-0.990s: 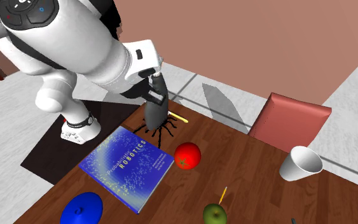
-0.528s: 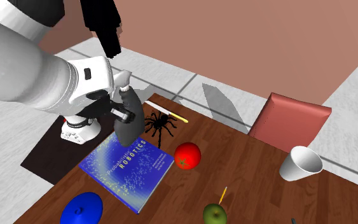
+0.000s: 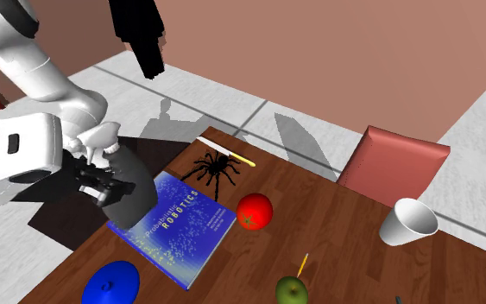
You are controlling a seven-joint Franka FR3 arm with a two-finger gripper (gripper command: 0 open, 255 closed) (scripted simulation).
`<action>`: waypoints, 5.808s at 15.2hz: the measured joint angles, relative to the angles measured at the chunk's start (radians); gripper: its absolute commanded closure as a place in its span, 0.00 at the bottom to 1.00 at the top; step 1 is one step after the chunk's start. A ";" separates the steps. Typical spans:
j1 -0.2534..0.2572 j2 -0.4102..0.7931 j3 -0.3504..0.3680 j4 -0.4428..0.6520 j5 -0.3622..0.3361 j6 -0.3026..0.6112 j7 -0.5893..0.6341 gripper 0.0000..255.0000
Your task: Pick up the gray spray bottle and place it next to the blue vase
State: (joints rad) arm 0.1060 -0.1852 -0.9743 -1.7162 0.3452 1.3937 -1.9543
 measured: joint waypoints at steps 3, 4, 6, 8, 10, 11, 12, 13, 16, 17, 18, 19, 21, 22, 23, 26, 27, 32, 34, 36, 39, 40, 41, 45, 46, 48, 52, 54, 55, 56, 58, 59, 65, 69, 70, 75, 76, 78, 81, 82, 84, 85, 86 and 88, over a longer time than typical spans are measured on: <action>-0.017 0.076 -0.096 0.079 0.032 -0.079 -0.099 1.00; -0.027 0.076 -0.112 0.080 0.026 -0.092 -0.123 1.00; -0.050 0.141 -0.176 0.118 0.057 -0.136 -0.203 1.00; -0.093 0.218 -0.228 0.165 0.099 -0.192 -0.287 1.00; -0.178 0.316 -0.262 0.212 0.152 -0.249 -0.392 1.00; -0.230 0.364 -0.266 0.245 0.179 -0.281 -0.438 1.00; -0.303 0.423 -0.259 0.295 0.215 -0.325 -0.487 1.00; -0.376 0.473 -0.247 0.336 0.243 -0.358 -0.533 1.00; -0.568 0.585 -0.205 0.464 0.305 -0.447 -0.628 1.00; -0.623 0.616 -0.192 0.498 0.322 -0.465 -0.653 1.00; -0.674 0.641 -0.181 0.533 0.333 -0.486 -0.676 1.00; -0.740 0.675 -0.162 0.592 0.357 -0.517 -0.691 1.00; -0.893 0.754 -0.118 0.729 0.412 -0.582 -0.721 1.00; -0.977 0.797 -0.090 0.816 0.448 -0.618 -0.721 1.00; -1.077 0.847 -0.053 0.927 0.496 -0.659 -0.708 1.00; -1.085 0.860 -0.059 0.905 0.487 -0.640 -0.745 1.00; -1.069 0.855 -0.067 0.878 0.476 -0.627 -0.757 1.00; -0.958 0.825 -0.111 0.704 0.412 -0.529 -0.819 1.00; -0.940 0.826 -0.115 0.671 0.406 -0.504 -0.828 1.00; -0.905 0.816 -0.127 0.613 0.389 -0.468 -0.845 1.00; -0.867 0.809 -0.139 0.546 0.373 -0.422 -0.864 1.00; -0.862 0.811 -0.140 0.533 0.372 -0.411 -0.869 1.00; -0.854 0.812 -0.142 0.516 0.370 -0.398 -0.874 1.00; -0.818 0.809 -0.152 0.441 0.357 -0.343 -0.898 1.00; -0.814 0.812 -0.152 0.429 0.358 -0.332 -0.903 1.00; -0.801 0.814 -0.154 0.399 0.356 -0.307 -0.912 1.00; -0.779 0.821 -0.155 0.344 0.356 -0.259 -0.929 1.00; -0.766 0.823 -0.157 0.313 0.355 -0.234 -0.939 1.00; -0.763 0.826 -0.156 0.301 0.356 -0.224 -0.944 1.00; -0.762 0.830 -0.155 0.293 0.358 -0.214 -0.948 1.00; -0.753 0.835 -0.154 0.267 0.360 -0.191 -0.957 1.00; -0.753 0.840 -0.152 0.260 0.363 -0.182 -0.962 1.00; -0.736 0.859 -0.144 0.194 0.375 -0.119 -0.988 1.00; -0.734 0.880 -0.132 0.164 0.389 -0.081 -1.004 1.00; -0.740 0.888 -0.127 0.165 0.394 -0.075 -1.008 1.00; -0.741 0.916 -0.110 0.131 0.413 -0.031 -1.028 1.00; -0.742 0.922 -0.106 0.127 0.418 -0.022 -1.031 1.00; -0.739 0.932 -0.099 0.112 0.427 -0.003 -1.037 1.00; -0.747 0.951 -0.087 0.101 0.439 0.018 -1.051 1.00; -0.746 0.951 -0.088 0.098 0.441 0.023 -1.053 1.00; -0.746 0.951 -0.088 0.099 0.442 0.024 -1.054 1.00; -0.747 0.952 -0.088 0.099 0.443 0.025 -1.055 1.00; -0.745 0.951 -0.089 0.097 0.444 0.026 -1.055 1.00; -0.746 0.952 -0.089 0.098 0.444 0.026 -1.056 1.00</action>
State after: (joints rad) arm -0.6400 0.7667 -1.0633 -1.6182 0.7887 1.4192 -3.0101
